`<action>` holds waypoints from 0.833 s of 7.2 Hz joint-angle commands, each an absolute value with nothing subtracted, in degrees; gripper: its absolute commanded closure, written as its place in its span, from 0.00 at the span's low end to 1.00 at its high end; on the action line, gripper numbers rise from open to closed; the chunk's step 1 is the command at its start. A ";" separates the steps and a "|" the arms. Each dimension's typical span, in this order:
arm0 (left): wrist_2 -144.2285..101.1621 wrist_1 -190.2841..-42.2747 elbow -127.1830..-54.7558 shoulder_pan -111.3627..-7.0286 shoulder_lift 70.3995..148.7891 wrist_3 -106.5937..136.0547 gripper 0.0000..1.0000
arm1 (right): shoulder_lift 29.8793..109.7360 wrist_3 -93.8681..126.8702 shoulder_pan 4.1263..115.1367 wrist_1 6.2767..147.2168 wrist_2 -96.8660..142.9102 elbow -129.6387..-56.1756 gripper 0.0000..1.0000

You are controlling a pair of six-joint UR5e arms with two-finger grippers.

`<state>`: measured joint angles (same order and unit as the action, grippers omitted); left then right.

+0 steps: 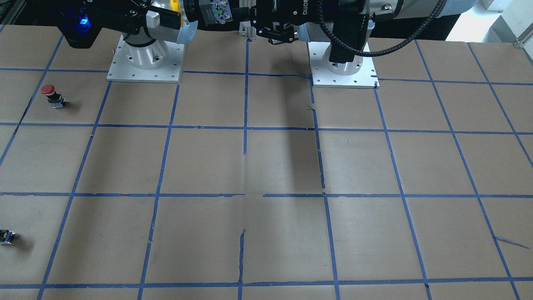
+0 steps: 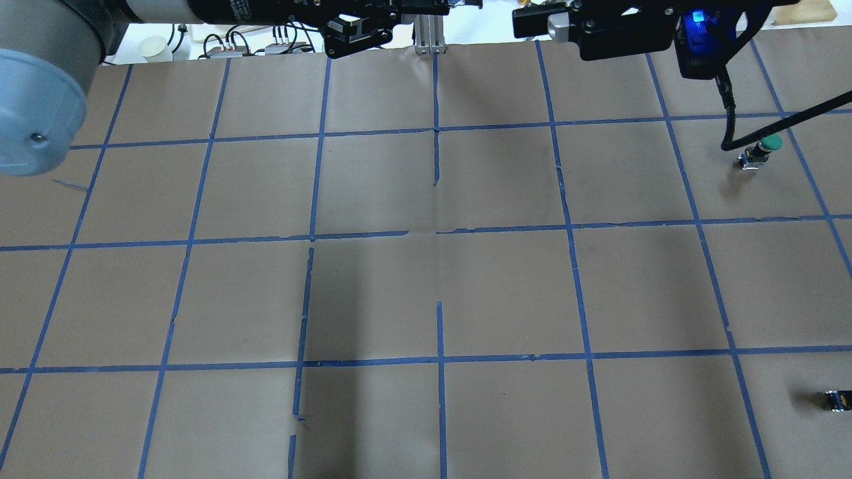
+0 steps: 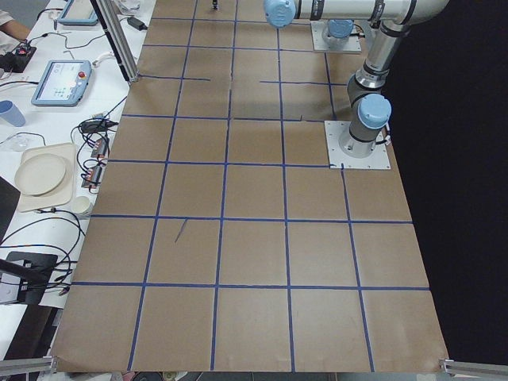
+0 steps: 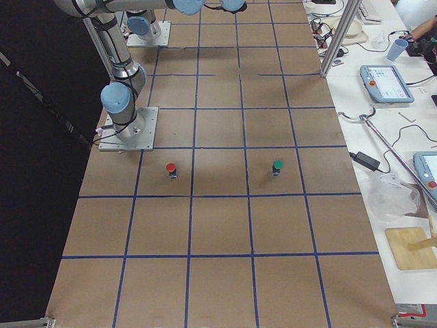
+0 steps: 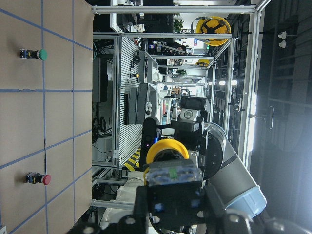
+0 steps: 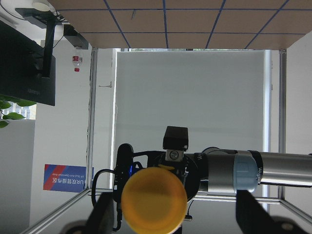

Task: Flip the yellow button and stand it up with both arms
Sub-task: 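Grasp the yellow cap with the right gripper while the left gripper releases the base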

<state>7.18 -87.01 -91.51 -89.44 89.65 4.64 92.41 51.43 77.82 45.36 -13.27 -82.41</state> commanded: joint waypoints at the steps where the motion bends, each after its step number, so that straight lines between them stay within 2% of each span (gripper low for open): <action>1: 7.12 -87.01 -91.50 -89.47 89.65 4.74 0.98 | 92.11 52.46 77.61 45.44 -13.53 -82.53 0.65; 2: 7.12 -87.01 -91.49 -89.47 89.65 4.75 0.84 | 92.11 52.47 77.43 45.35 -13.45 -82.53 0.74; 3: 7.12 -87.01 -91.49 -89.47 89.65 5.01 0.10 | 92.11 52.47 77.26 45.35 -13.36 -82.53 0.83; 5: 7.03 -87.01 -91.49 -89.56 89.56 5.19 0.09 | 92.28 52.47 77.26 45.26 -13.18 -82.44 0.91; 6: 7.03 -87.01 -91.41 -89.56 89.56 5.36 0.00 | 92.20 52.47 77.17 45.26 -13.27 -82.44 0.92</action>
<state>7.06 -87.01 -91.47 -89.54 89.58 5.20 92.22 52.47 77.24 45.28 -13.25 -82.48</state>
